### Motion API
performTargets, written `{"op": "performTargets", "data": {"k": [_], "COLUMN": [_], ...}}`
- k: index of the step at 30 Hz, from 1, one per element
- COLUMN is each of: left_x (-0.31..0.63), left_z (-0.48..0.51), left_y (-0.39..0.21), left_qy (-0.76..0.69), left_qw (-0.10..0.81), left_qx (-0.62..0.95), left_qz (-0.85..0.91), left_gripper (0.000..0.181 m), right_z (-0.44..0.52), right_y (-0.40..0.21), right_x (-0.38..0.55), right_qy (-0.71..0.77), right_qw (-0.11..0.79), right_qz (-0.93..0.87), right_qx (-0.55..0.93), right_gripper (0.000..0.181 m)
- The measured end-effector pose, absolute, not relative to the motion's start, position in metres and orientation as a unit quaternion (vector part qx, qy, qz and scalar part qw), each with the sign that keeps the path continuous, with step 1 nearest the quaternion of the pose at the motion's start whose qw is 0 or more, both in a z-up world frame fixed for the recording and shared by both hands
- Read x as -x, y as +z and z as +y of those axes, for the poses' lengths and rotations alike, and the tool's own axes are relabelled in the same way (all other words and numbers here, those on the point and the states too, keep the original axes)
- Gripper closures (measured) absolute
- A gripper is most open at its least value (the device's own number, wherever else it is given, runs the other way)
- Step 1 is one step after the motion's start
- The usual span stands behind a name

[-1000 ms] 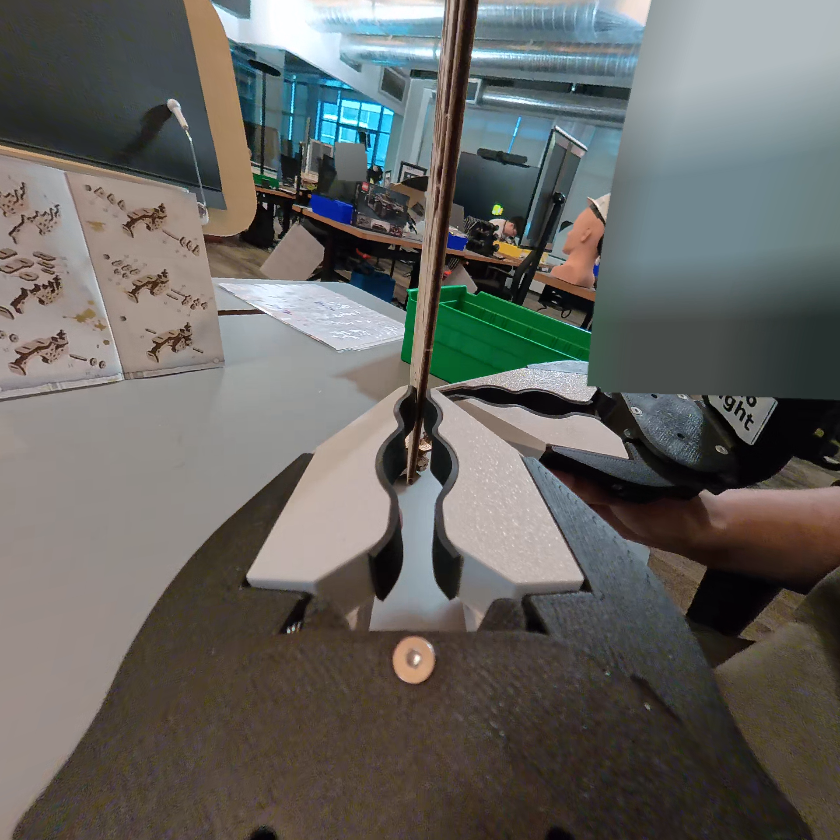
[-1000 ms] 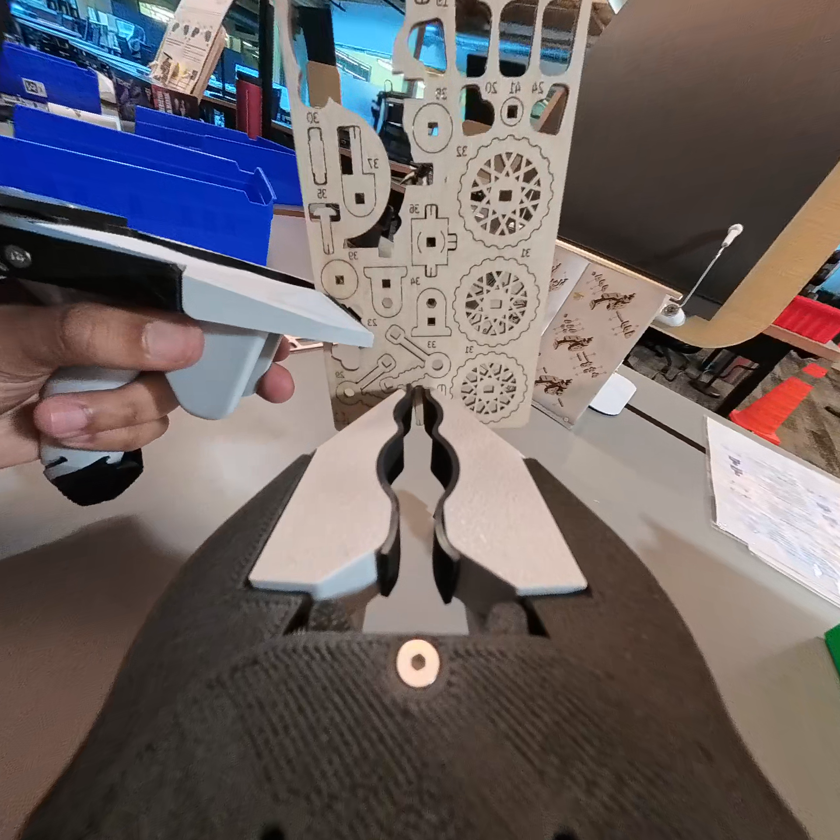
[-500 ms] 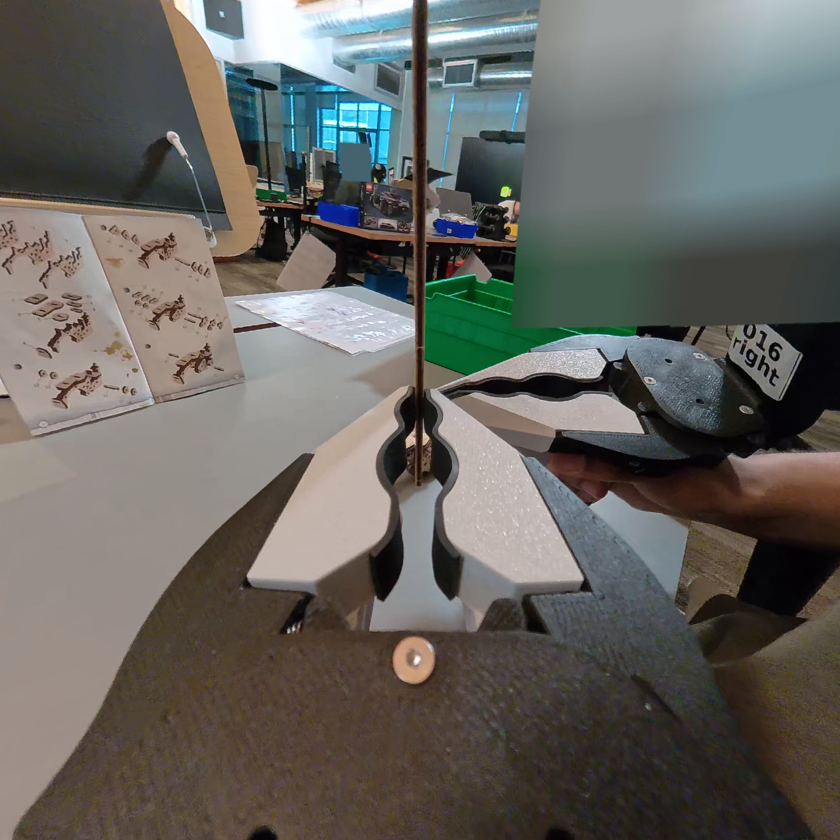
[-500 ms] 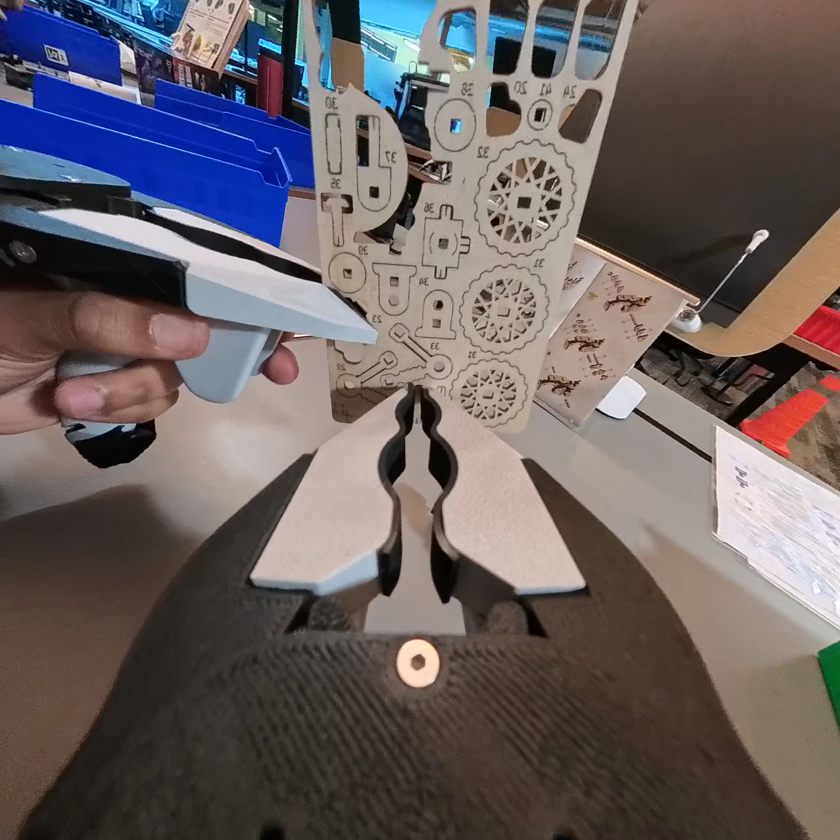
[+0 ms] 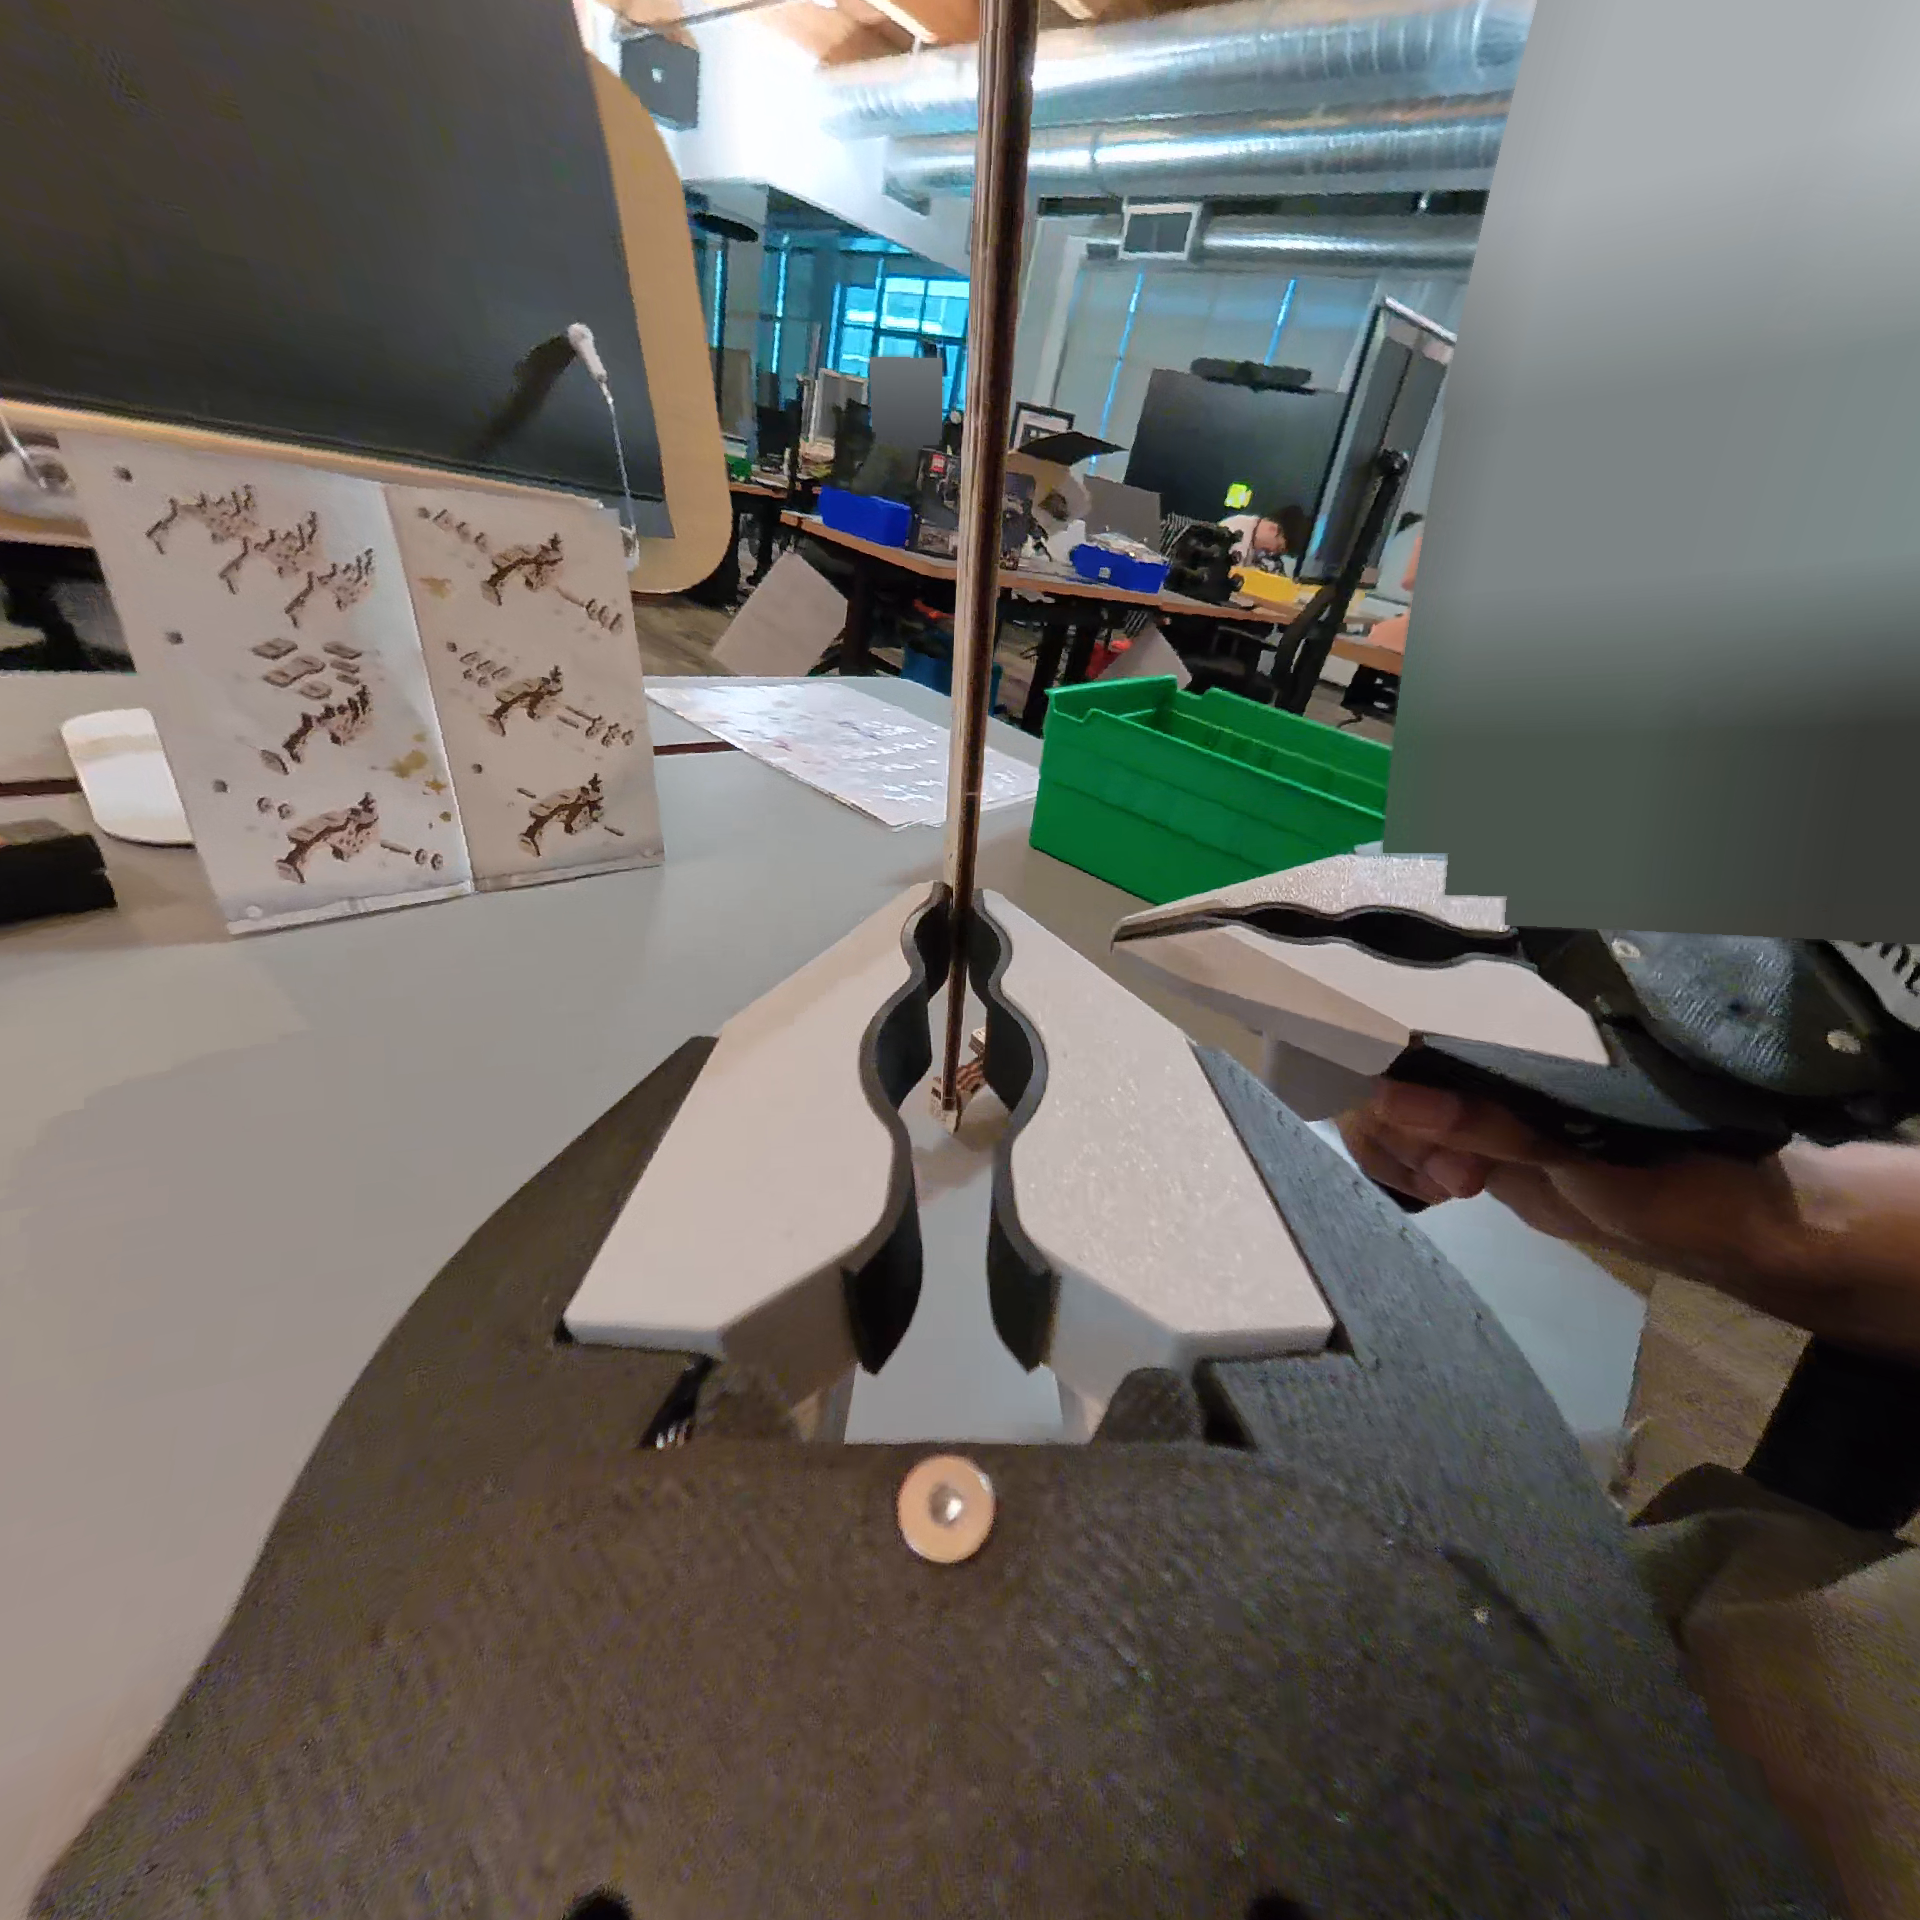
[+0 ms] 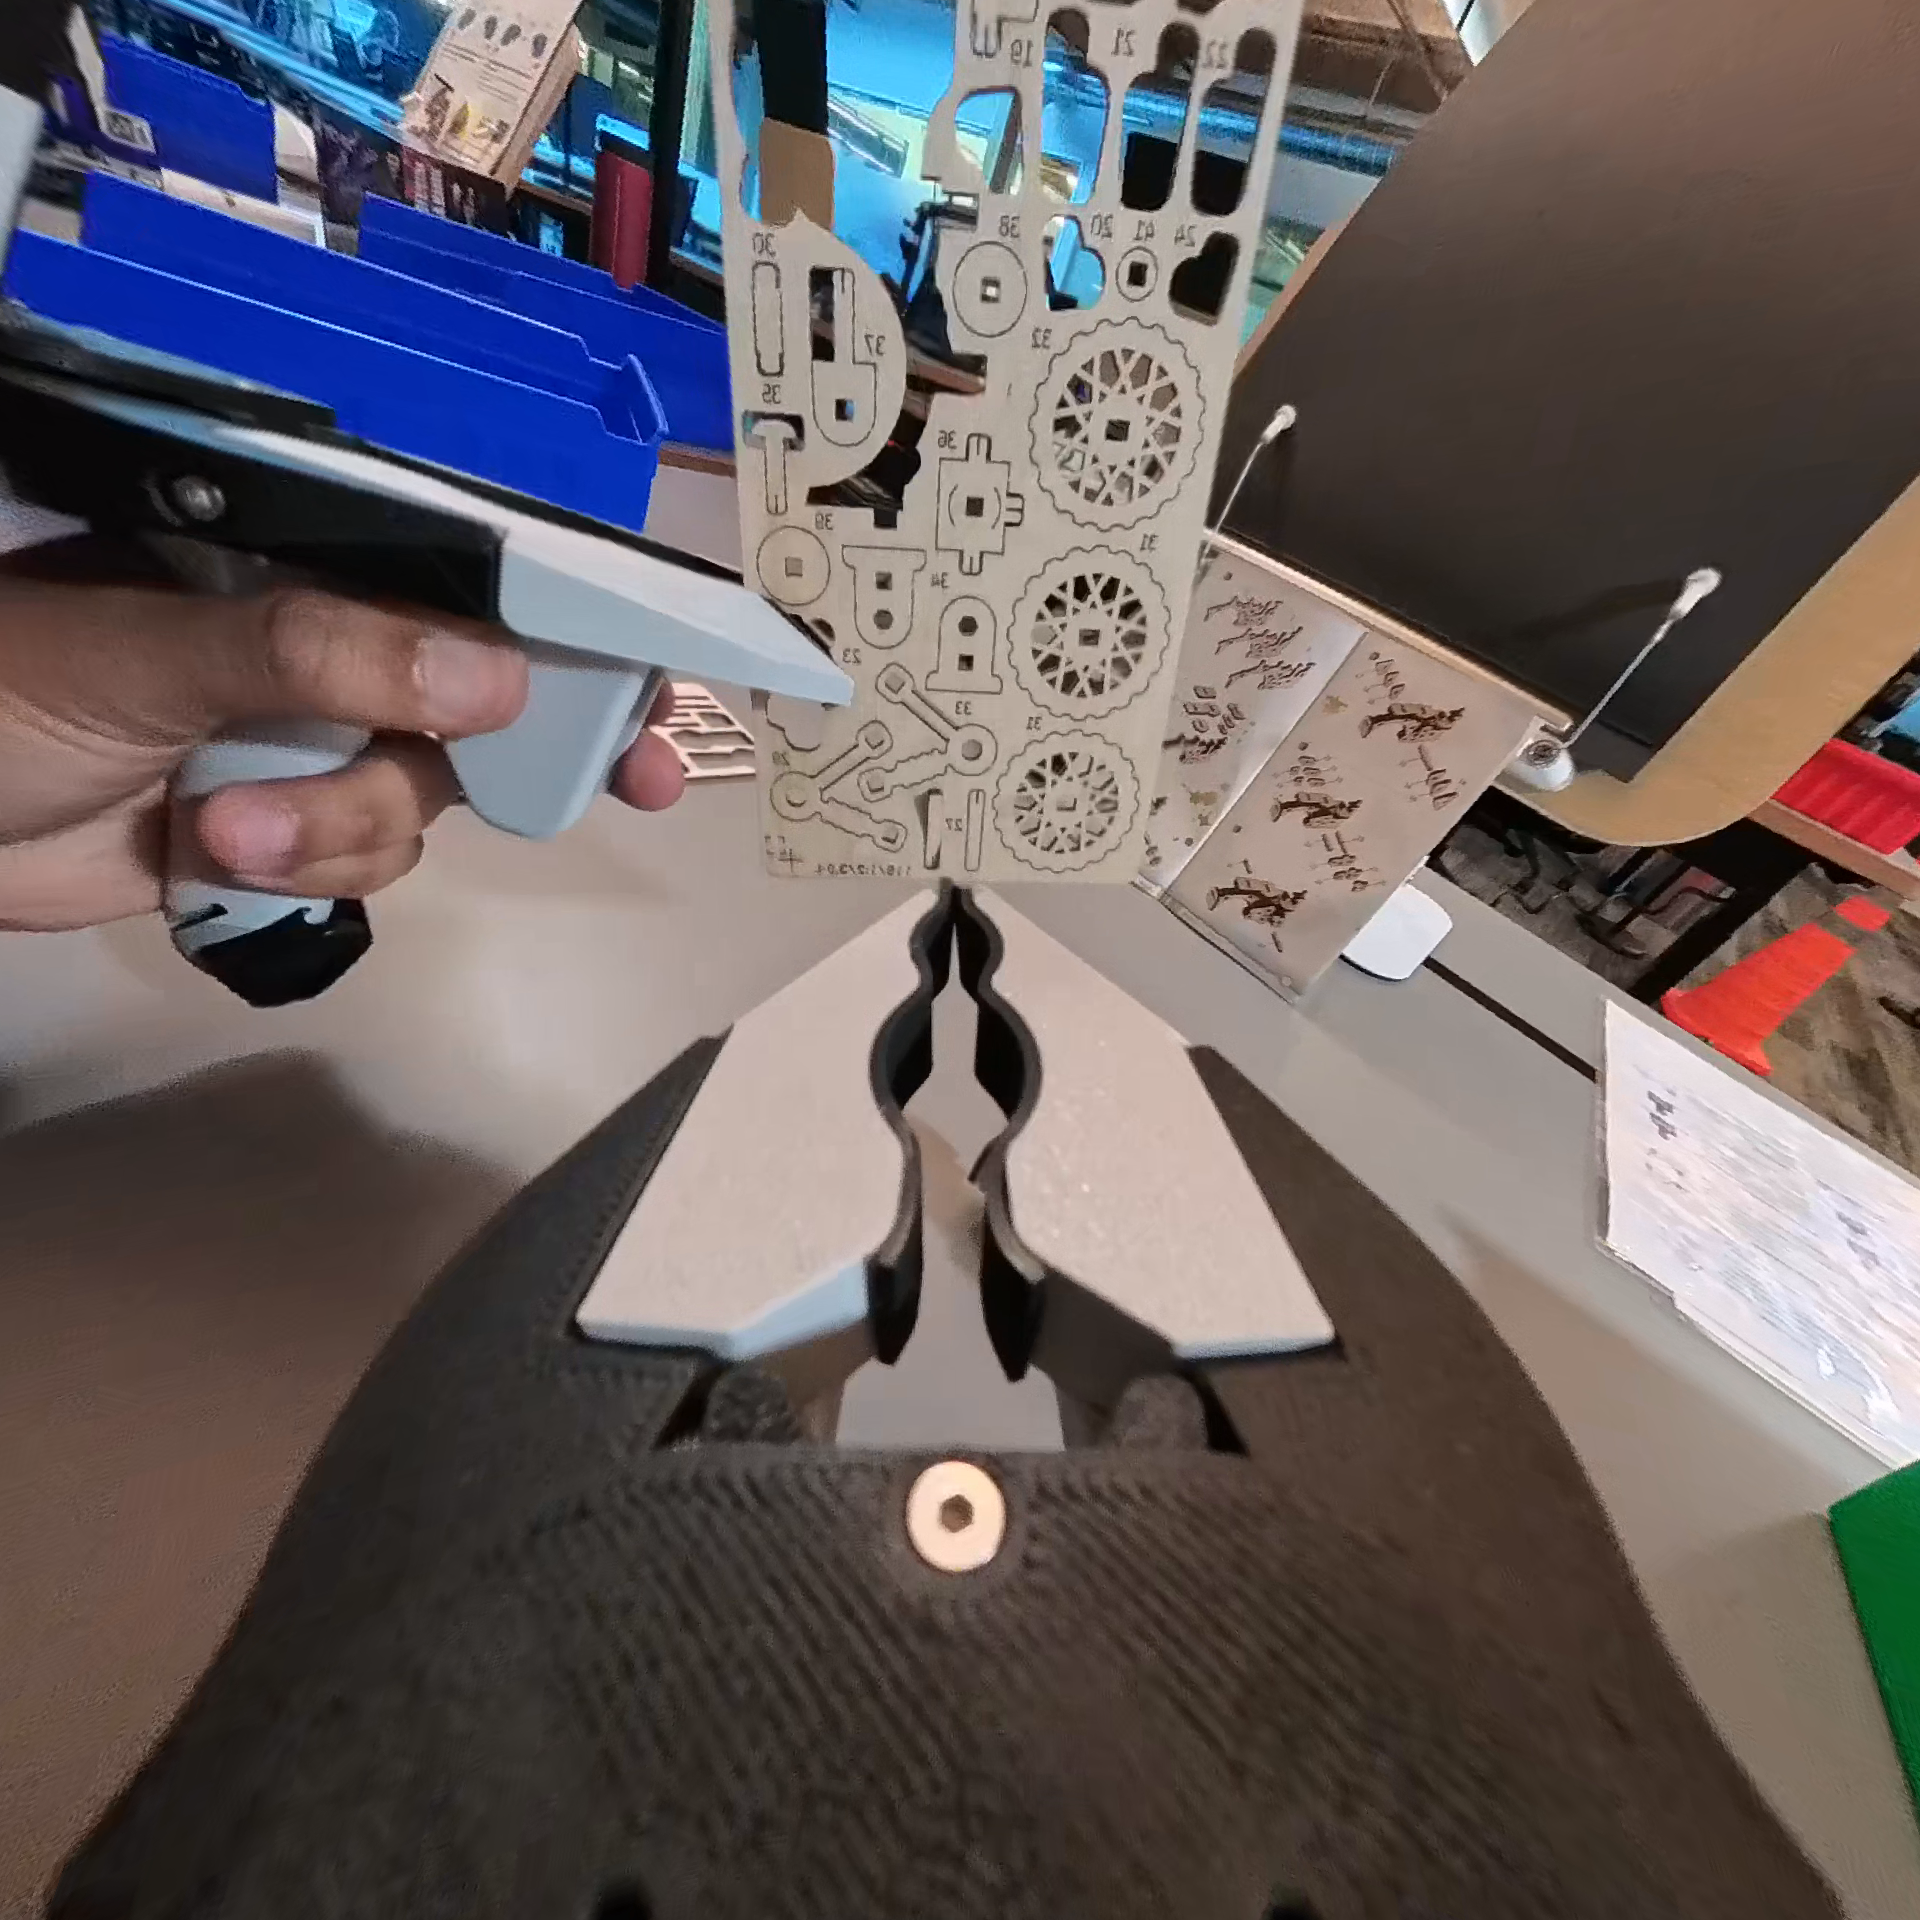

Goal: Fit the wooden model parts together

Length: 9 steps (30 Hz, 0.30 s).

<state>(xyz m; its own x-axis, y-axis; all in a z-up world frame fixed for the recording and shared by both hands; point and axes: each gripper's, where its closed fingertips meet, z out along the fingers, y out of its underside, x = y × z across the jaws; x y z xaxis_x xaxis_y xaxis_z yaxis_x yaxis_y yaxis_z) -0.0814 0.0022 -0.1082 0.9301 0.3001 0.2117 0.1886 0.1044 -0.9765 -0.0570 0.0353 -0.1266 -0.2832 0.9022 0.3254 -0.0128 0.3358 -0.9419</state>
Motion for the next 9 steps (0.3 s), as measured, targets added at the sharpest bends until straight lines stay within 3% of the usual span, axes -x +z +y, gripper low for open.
{"op": "performTargets", "data": {"k": [1, 9], "left_x": [0.082, 0.061], "left_z": [0.003, 0.016], "left_y": [-0.11, -0.115], "left_qy": [0.03, 0.004], "left_qw": [0.719, 0.712], "left_qx": [0.668, 0.684], "left_qz": [-0.188, -0.161], "left_gripper": [0.181, 0.181], "right_z": [0.036, 0.037], "right_y": [-0.129, -0.134], "right_x": [0.058, 0.061], "right_qy": [0.462, 0.473], "right_qw": [0.494, 0.478], "right_qz": [-0.652, -0.647], "right_qx": [0.341, 0.361], "right_gripper": [0.181, 0.172]}}
